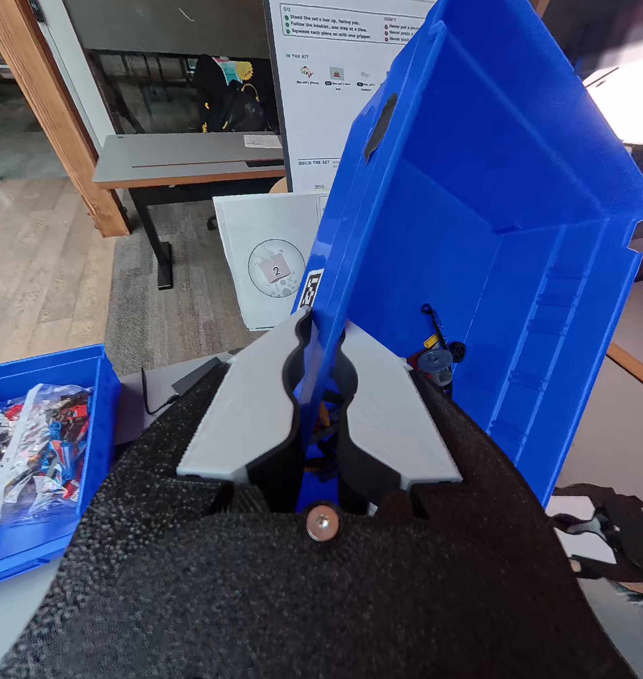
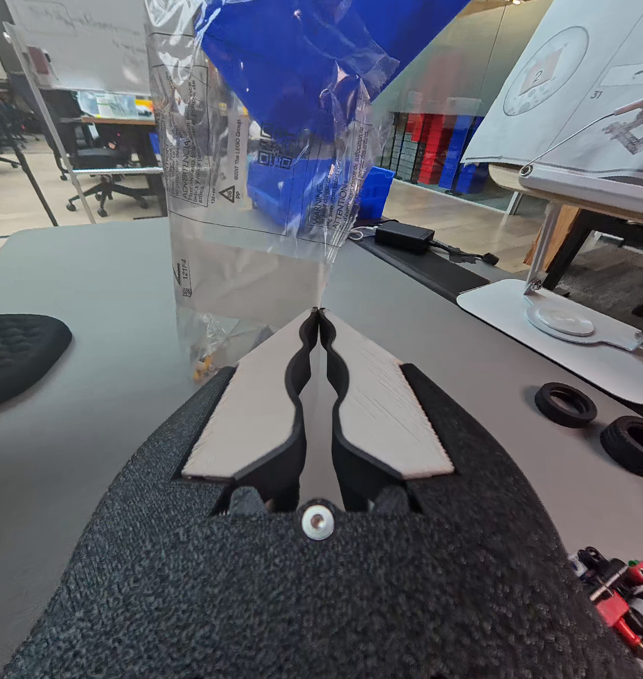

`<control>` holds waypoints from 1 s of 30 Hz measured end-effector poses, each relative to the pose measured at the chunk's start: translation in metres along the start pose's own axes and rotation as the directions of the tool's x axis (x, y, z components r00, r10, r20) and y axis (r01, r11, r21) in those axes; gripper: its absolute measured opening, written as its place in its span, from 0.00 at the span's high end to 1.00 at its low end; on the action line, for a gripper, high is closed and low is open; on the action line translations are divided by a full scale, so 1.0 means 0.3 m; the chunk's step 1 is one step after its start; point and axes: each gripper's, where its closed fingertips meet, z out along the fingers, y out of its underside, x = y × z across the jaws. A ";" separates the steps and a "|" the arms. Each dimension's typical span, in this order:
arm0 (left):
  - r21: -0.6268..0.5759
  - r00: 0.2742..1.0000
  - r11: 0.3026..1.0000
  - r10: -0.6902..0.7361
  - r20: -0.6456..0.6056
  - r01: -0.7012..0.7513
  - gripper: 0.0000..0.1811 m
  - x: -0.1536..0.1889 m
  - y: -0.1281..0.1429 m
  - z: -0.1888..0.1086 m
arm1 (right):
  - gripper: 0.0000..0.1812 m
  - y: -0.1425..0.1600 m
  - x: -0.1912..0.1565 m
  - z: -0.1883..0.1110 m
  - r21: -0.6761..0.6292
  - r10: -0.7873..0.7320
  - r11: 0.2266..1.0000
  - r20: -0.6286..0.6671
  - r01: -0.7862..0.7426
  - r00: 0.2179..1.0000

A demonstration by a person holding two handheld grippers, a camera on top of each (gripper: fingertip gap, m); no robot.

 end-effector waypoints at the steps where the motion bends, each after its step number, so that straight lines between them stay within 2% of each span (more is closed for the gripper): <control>1: 0.010 0.999 1.000 0.028 0.016 -0.028 0.96 0.011 -0.002 -0.007 | 1.00 -0.002 0.005 -0.003 0.019 0.000 1.000 -0.014 0.001 1.000; 7: 0.071 0.985 0.984 0.158 0.073 -0.163 0.97 0.094 -0.016 -0.029 | 1.00 -0.027 0.022 -0.015 0.113 -0.053 0.991 -0.114 0.066 0.992; 12: 0.137 0.966 0.960 0.227 0.121 -0.242 0.97 0.162 -0.055 -0.052 | 1.00 -0.051 0.055 -0.034 0.164 -0.031 0.984 -0.190 0.063 0.981; 17: 0.207 0.943 0.925 0.287 0.167 -0.318 0.97 0.233 -0.082 -0.071 | 1.00 -0.056 0.069 -0.043 0.186 0.003 0.982 -0.212 0.037 0.977; 30: 0.376 0.855 0.772 0.418 0.306 -0.512 0.98 0.389 -0.079 -0.132 | 1.00 -0.037 0.109 -0.060 0.195 0.055 0.981 -0.249 -0.005 0.967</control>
